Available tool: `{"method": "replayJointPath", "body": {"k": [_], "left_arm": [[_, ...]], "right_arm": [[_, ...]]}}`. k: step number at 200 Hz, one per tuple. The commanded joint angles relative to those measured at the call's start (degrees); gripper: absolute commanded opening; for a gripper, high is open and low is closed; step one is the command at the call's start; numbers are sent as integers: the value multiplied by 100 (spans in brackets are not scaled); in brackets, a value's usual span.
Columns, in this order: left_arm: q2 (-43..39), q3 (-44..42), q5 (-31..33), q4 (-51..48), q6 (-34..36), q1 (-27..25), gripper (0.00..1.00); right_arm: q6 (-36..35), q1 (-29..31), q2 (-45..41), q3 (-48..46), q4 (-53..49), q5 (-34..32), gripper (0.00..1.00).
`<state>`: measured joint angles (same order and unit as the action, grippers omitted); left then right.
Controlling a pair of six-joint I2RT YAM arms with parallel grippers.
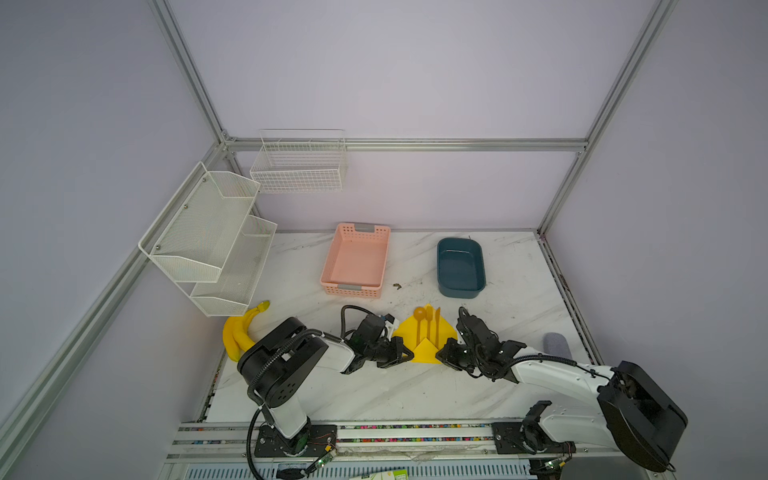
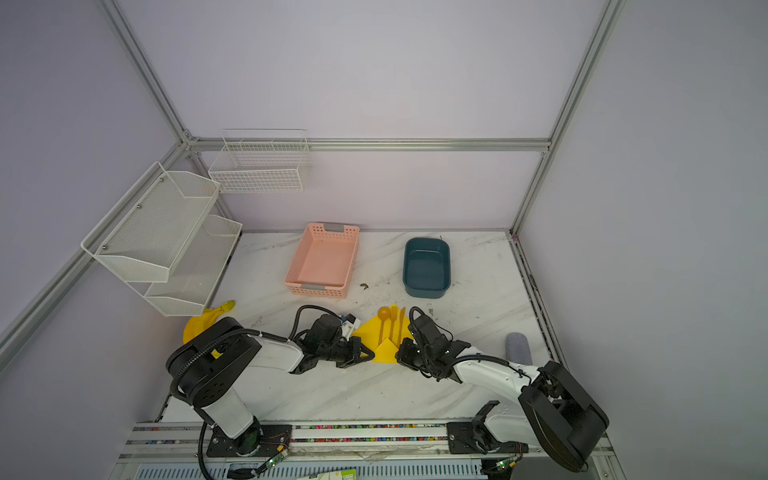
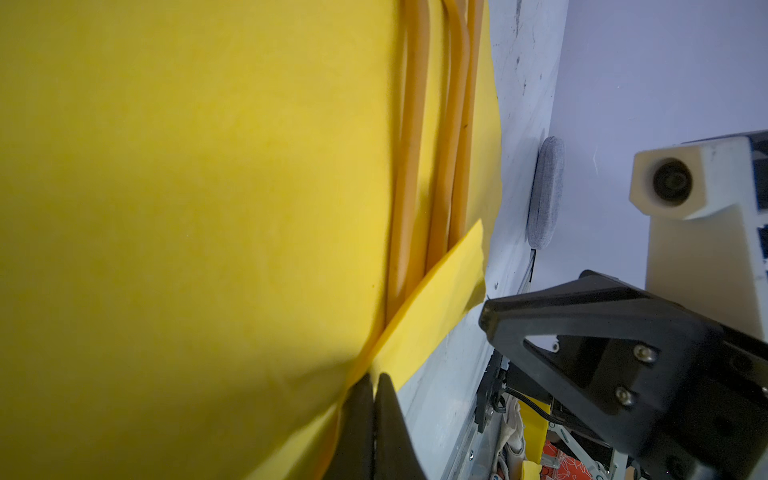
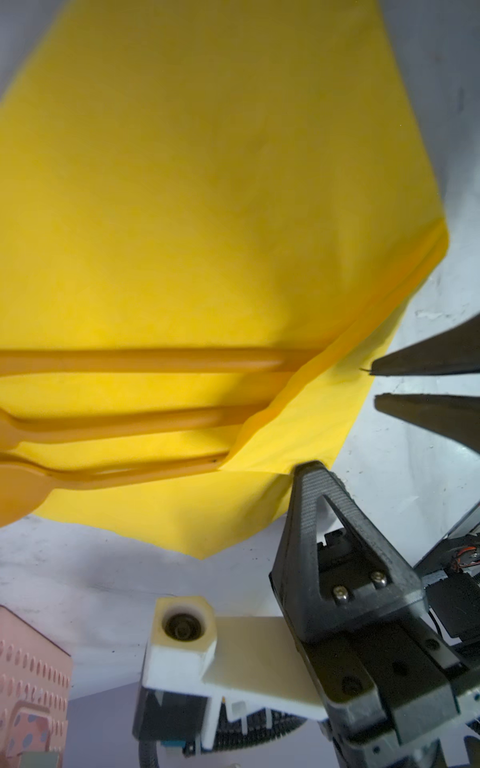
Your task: Place the utensils on the paper napkin and roll it up
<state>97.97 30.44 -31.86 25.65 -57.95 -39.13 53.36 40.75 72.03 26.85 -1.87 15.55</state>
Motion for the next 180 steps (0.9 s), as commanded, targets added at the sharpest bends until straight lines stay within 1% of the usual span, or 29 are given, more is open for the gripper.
{"method": "replayJointPath", "body": {"k": [1,31,65,97,121,149,180], "left_arm": [[107,288,40,-38,-5,-15,6],[81,296,67,-74,8,-17,6],[28,335,35,-74,32,-15,6],[-143,493,-96,-198,154,-16,8],[-304,660,-158,-401,265,-15,13],[-389,814,-129,-696,371,-26,13],[-316,900,-88,-918,501,-26,13]], "right_arm": [[94,-84,3,-117,109,-34,13],[48,-157,71,-189,158,-9,13],[-53,-208,360,-185,248,76,12],[-102,-226,520,-168,214,148,11],[-67,-230,460,-111,134,157,10],[-63,-233,311,36,-71,84,10],[-104,-236,244,204,-183,120,13]]}}
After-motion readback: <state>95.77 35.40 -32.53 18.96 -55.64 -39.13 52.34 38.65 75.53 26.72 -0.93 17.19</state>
